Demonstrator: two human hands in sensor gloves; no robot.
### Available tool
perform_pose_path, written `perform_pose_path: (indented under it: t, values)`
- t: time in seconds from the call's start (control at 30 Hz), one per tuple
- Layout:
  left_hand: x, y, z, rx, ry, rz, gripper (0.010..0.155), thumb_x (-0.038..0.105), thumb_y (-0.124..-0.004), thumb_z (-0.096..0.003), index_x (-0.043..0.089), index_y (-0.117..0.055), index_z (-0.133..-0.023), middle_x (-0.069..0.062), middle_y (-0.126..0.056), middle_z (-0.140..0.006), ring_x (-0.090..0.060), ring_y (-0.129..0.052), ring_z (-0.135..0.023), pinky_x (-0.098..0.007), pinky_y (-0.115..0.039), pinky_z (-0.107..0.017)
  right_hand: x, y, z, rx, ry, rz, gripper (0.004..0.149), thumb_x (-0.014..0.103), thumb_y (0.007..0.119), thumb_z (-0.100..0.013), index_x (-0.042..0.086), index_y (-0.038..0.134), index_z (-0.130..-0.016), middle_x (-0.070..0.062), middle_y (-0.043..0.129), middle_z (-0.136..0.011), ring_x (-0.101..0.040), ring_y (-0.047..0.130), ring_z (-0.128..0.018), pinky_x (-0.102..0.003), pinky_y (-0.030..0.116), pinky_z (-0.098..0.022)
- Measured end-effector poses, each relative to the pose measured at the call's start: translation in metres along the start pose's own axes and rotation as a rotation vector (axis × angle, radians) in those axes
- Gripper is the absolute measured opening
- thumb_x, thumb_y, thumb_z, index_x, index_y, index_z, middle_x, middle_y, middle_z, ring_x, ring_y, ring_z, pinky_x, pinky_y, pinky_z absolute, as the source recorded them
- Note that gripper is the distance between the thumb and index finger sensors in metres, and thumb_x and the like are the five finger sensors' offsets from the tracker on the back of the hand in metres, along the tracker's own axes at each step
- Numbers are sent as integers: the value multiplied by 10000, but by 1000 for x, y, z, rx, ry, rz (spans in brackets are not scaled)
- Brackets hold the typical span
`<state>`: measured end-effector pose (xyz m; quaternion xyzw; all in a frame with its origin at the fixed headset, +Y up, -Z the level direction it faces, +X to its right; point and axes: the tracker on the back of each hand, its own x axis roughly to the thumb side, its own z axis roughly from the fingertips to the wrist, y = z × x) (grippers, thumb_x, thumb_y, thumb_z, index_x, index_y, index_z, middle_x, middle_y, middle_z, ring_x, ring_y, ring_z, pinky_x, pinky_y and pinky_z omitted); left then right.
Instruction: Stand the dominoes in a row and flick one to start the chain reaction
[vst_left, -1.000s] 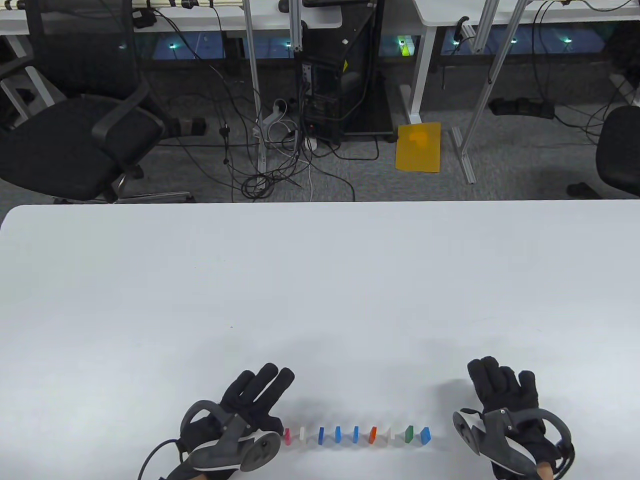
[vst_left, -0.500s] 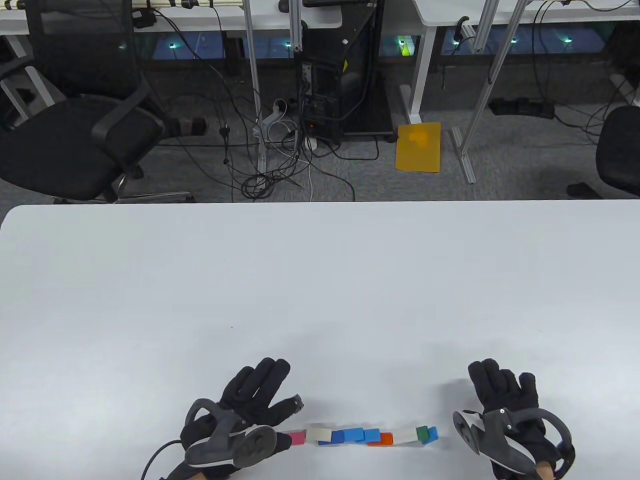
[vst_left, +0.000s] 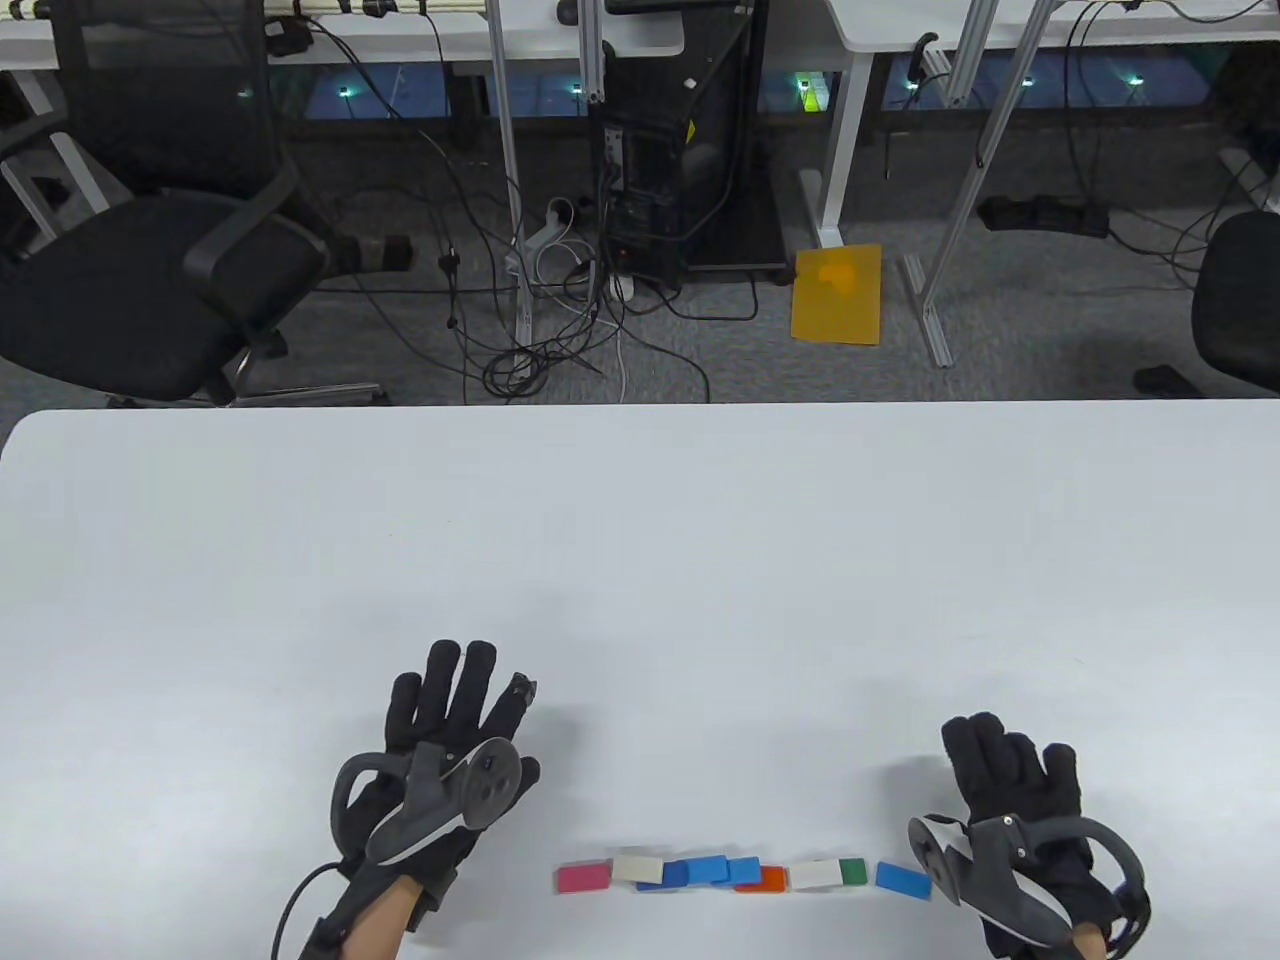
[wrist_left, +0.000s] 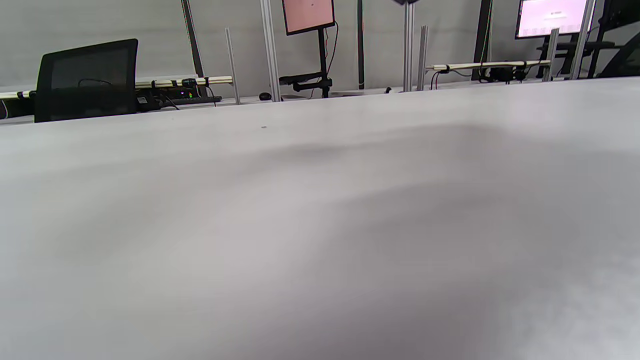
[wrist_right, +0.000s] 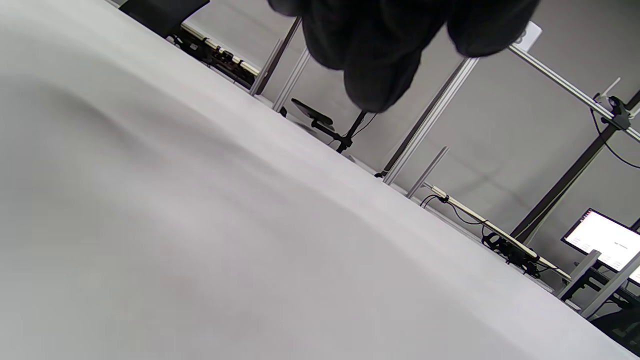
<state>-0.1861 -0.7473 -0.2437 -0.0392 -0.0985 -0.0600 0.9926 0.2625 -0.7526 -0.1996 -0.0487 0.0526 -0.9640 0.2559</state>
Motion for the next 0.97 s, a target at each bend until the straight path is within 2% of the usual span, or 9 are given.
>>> perform_pose_path:
  t: [0.23,0.37,0.57,0.7,0.83,0.97]
  values:
    - [-5,-13,3,-46,-14,-54,795,721,-468,-398,484,-284,-1134,27,-68,-1233,-320,-5,-1136,-593,-152,-799,-4,-7,2,-45,60,10,957,577,503,-313,37,249,-1060,-237,441,-1116,-422,688,-985,-666,526,-666]
    - [-6,-10,2,-41,-18,10,800,722,-465,-400,477,-275,-1137,19,-57,-1229,-324,7,-1129,-590,-147,-797,-7,-3,2,-23,72,-4,956,576,504,-311,40,248,-1060,-234,439,-1117,-428,685,-986,-669,522,-668]
    - [-9,-3,8,14,12,-34,804,724,-459,-401,475,-258,-1139,18,-49,-1227,-324,13,-1128,-591,-148,-796,-3,-1,2,-8,51,9,958,576,502,-310,38,245,-1059,-236,438,-1116,-428,682,-987,-670,521,-668]
    - [-11,-6,8,-39,31,-14,807,723,-468,-399,471,-264,-1138,15,-59,-1227,-324,-29,-1137,-591,-168,-799,-4,-2,2,-17,46,23,959,576,500,-310,35,242,-1059,-237,433,-1117,-420,679,-990,-668,521,-670]
    - [-15,-7,11,-29,28,-8,811,724,-466,-397,473,-248,-1137,17,-40,-1221,-318,-14,-1134,-589,-161,-799,-1,-3,1,-27,30,-14,958,576,498,-310,33,245,-1058,-241,442,-1113,-402,677,-994,-654,538,-667]
    - [-16,-3,15,-5,30,-2,810,725,-459,-399,474,-239,-1137,16,-32,-1220,-316,-14,-1134,-589,-160,-799,2,-3,2,-14,22,44,955,577,494,-310,34,250,-1057,-243,447,-1112,-402,677,-997,-654,541,-667]
